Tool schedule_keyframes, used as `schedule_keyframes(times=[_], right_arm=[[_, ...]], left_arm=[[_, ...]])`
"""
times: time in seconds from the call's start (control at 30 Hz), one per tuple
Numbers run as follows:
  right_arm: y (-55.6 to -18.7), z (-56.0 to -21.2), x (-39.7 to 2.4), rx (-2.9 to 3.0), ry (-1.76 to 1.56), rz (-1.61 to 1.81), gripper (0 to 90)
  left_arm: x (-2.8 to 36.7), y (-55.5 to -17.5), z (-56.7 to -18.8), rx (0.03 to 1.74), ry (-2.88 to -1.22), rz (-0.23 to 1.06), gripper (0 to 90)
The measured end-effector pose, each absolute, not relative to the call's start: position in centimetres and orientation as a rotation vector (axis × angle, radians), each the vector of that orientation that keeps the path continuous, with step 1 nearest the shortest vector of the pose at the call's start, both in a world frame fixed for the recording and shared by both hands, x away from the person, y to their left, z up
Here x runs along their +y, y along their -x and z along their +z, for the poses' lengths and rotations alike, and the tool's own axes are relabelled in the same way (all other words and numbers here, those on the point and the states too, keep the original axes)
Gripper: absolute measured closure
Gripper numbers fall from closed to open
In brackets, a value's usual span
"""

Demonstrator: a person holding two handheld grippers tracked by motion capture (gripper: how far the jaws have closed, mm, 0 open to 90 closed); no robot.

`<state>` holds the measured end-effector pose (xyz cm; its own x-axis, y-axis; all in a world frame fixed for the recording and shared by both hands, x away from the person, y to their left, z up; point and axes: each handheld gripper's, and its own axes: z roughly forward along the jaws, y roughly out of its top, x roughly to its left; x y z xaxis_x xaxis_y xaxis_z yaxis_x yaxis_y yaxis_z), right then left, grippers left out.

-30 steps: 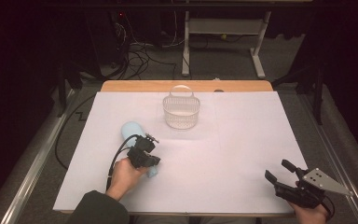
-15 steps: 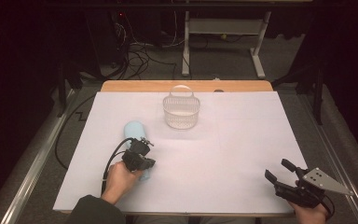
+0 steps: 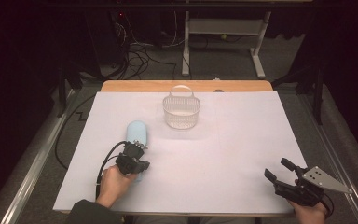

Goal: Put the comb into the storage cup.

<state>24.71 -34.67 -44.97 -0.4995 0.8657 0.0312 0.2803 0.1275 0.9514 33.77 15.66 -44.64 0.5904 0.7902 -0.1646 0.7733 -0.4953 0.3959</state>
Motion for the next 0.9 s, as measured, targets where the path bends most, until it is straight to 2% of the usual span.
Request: schedule_keyframes(times=[0.9], right_arm=[[-24.6, -45.0, -34.6, 1.857, -1.113, 1.373, 24.8]], left_arm=[[18.3, -33.6, -44.8, 1.330, -2.348, 0.135, 87.9]])
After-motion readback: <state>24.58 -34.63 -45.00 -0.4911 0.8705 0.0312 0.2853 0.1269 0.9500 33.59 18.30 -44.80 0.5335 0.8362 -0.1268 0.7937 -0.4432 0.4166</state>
